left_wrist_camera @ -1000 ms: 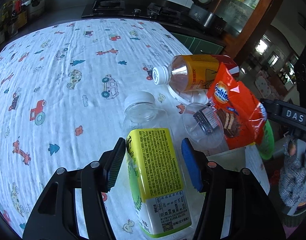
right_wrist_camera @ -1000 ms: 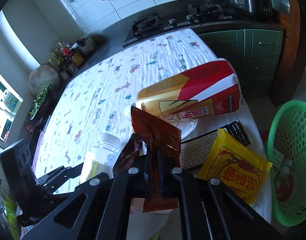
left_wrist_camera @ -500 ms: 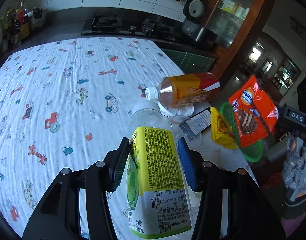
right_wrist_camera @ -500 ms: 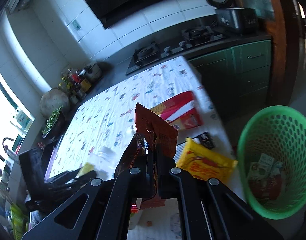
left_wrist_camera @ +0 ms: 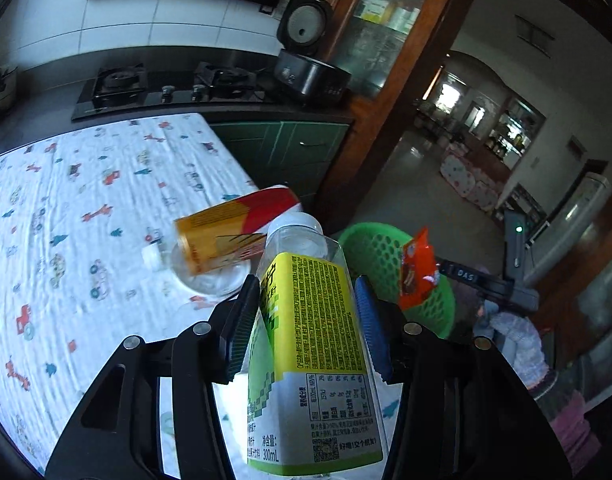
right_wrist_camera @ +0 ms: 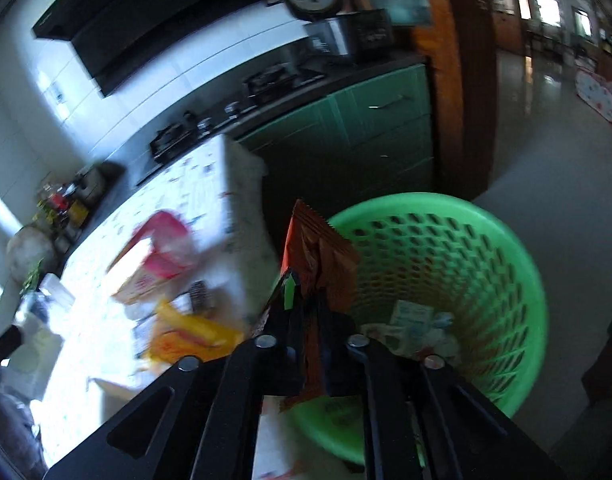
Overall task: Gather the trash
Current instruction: 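Drop the red snack bag into the green basket with the right tool while the left lifts the juice box, then move the yellow-green juice box over the green basket and open the left tool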
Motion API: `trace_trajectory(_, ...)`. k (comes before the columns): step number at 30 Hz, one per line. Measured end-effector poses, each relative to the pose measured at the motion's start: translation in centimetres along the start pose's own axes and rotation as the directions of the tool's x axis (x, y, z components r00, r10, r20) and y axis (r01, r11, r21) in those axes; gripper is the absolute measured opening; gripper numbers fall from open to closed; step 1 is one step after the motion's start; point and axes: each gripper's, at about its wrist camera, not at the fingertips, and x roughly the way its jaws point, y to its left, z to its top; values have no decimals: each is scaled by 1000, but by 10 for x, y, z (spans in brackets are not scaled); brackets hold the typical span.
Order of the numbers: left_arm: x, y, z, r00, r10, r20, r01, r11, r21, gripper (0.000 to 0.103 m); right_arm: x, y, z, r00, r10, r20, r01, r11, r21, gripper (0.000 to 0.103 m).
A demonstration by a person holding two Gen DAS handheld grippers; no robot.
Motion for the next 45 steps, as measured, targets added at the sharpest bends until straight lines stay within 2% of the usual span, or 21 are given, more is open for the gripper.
trace_trajectory(5, 41, -40, 18, 998, -52, -39, 53, 998, 45, 48, 12, -37, -1, 1000, -22, -4, 22, 998, 55, 29)
trace_trajectory(6, 51, -49, 21, 997, -59, -48, 62, 996, 58, 48, 12, -43, -2, 1000, -24, 0, 24, 998, 61, 38)
trace_trajectory(7, 62, -59, 24, 996, -66, -57, 70, 995, 72, 48, 10, -50, -3, 999, -31, 8, 31, 997, 68, 40)
trace_trajectory(11, 102, -86, 29, 988, -109, -113, 120, 988, 93, 48, 1, -70, -7, 999, -39, 34, 36, 996, 80, 42)
trace_trajectory(13, 125, -101, 29, 983, -112, -145, 128, 986, 108, 48, -7, -75, -11, 998, -42, 50, 37, 996, 83, 50)
trace_trajectory(21, 207, -132, 26, 964, -73, -257, 114, 983, 146, 48, -44, -92, -39, 993, -54, 105, 49, 998, 50, 60)
trace_trajectory(25, 228, -137, 21, 957, -76, -281, 123, 980, 154, 48, -53, -98, -52, 991, -70, 116, 66, 997, 34, 61)
trace_trajectory(27, 229, -139, 18, 956, -77, -283, 127, 979, 160, 53, -54, -102, -57, 992, -65, 111, 60, 997, 44, 61)
trace_trajectory(28, 227, -140, 17, 957, -72, -282, 122, 979, 165, 61, -54, -105, -60, 992, -65, 107, 60, 997, 49, 61)
trace_trajectory(34, 188, -142, 12, 968, -61, -242, 113, 972, 206, 62, -57, -101, -72, 993, -64, 95, 60, 997, 47, 62)
trace_trajectory(42, 101, -108, 4, 988, 28, -150, 7, 974, 227, 62, -78, -69, -82, 992, -27, 120, 26, 1000, 8, 73)
trace_trajectory(45, 67, -86, -1, 992, 63, -108, -39, 976, 214, 68, -87, -54, -87, 990, -3, 141, 4, 1000, -8, 76)
